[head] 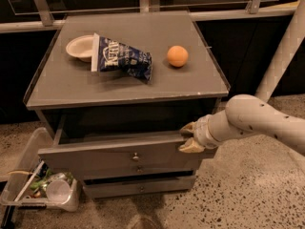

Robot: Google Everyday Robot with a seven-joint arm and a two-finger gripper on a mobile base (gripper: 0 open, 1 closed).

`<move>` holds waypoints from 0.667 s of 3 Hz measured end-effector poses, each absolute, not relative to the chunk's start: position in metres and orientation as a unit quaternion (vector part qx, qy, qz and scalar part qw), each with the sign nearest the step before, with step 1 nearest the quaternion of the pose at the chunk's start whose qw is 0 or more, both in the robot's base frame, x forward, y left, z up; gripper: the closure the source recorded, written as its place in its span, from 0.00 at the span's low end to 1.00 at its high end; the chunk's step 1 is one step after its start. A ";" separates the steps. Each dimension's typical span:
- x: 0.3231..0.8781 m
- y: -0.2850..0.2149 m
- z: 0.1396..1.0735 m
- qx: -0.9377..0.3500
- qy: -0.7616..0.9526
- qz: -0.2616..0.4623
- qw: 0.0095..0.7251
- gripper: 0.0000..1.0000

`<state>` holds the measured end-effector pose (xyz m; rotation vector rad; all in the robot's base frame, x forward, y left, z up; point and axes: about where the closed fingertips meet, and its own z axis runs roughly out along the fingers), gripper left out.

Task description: Open top drawer

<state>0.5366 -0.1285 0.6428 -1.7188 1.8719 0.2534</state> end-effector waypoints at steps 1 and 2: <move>0.543 -0.129 0.633 -0.641 0.704 0.113 0.285 0.13; 0.543 -0.129 0.634 -0.641 0.704 0.113 0.285 0.00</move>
Offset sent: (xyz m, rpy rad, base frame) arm -0.0408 -0.0281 -0.0428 0.2855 0.1247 0.0277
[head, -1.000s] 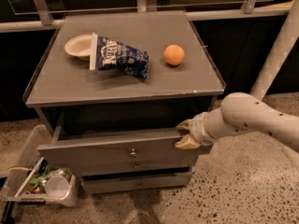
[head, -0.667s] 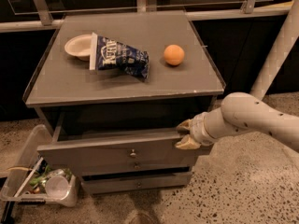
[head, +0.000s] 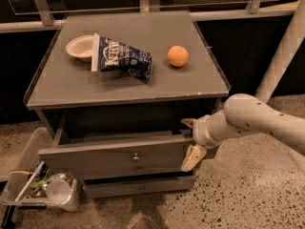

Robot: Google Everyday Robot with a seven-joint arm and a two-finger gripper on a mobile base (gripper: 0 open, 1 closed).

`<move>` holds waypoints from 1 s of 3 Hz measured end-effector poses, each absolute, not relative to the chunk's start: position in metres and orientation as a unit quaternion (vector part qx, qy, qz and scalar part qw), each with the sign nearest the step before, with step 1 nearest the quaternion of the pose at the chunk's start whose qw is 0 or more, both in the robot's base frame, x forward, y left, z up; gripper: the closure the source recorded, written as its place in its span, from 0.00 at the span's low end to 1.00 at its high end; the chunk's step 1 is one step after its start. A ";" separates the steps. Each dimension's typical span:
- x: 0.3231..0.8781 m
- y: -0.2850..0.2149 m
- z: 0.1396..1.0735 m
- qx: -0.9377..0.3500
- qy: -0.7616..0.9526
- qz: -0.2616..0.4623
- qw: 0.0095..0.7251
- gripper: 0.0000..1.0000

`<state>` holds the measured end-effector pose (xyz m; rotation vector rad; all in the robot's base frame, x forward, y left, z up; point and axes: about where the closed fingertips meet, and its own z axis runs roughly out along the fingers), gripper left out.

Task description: Open top drawer

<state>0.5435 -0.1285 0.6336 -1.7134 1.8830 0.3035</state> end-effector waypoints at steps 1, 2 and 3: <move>0.523 -0.138 0.624 -0.628 0.701 0.147 0.305 0.18; 0.520 -0.138 0.626 -0.625 0.699 0.158 0.310 0.42; 0.517 -0.137 0.628 -0.625 0.698 0.163 0.308 0.64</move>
Offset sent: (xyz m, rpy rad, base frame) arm -0.1677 -0.0898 -0.0460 0.5619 0.0747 -0.0121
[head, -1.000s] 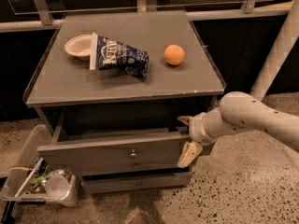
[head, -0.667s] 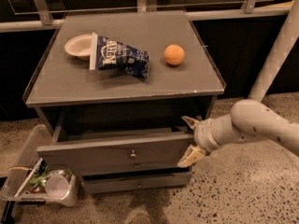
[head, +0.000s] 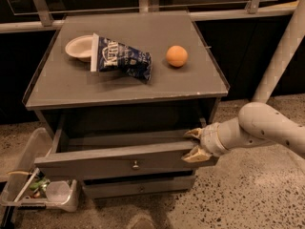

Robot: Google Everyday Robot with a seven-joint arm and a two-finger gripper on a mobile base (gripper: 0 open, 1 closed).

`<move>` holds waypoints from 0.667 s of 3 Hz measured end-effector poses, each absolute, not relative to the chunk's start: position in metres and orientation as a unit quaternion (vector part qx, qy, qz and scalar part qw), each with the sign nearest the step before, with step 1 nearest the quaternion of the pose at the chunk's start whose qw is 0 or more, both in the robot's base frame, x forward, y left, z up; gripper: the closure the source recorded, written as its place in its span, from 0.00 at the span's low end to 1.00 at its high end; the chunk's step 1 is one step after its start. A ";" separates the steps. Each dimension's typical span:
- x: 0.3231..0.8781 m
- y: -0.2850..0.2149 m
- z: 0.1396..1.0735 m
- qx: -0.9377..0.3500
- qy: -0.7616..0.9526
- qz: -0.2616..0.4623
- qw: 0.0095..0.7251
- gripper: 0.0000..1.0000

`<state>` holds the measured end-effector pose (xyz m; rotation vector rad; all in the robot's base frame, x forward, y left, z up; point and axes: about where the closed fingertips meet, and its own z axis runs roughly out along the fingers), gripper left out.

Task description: Open top drawer

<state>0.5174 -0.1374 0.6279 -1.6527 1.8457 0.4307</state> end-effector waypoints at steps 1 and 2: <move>0.518 -0.139 0.631 -0.625 0.698 0.163 0.308 0.88; 0.510 -0.141 0.631 -0.623 0.700 0.164 0.308 1.00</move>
Offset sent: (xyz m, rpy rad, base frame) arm -0.2996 -0.0692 0.0202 0.0573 0.0817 -0.1286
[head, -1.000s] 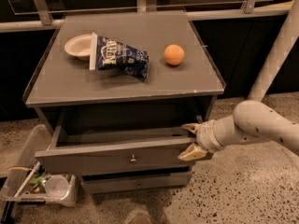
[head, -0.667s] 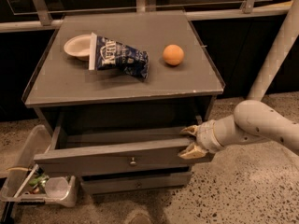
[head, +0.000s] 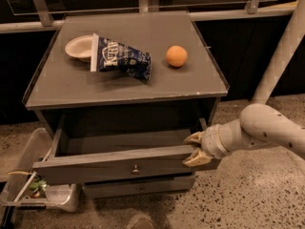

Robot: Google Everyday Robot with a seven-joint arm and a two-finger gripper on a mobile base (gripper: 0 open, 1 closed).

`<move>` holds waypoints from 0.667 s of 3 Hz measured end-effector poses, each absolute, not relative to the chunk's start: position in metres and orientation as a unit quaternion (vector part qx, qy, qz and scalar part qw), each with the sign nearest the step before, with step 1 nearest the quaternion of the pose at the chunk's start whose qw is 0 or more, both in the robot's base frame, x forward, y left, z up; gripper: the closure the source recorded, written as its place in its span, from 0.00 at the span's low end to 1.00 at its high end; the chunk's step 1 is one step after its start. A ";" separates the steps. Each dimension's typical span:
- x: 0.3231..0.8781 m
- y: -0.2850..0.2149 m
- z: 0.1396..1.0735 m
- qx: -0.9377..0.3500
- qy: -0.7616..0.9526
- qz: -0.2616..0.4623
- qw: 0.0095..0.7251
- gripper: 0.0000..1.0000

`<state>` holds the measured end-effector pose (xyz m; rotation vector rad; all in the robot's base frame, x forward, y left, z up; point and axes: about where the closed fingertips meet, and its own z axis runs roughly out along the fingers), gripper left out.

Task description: Open top drawer

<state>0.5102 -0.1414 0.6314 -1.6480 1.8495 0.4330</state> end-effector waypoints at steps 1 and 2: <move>0.509 -0.141 0.631 -0.623 0.700 0.164 0.308 1.00; 0.509 -0.141 0.631 -0.623 0.700 0.164 0.308 0.80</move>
Offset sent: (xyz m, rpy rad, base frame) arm -0.0012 0.0001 0.0001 0.0000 0.0000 -0.0001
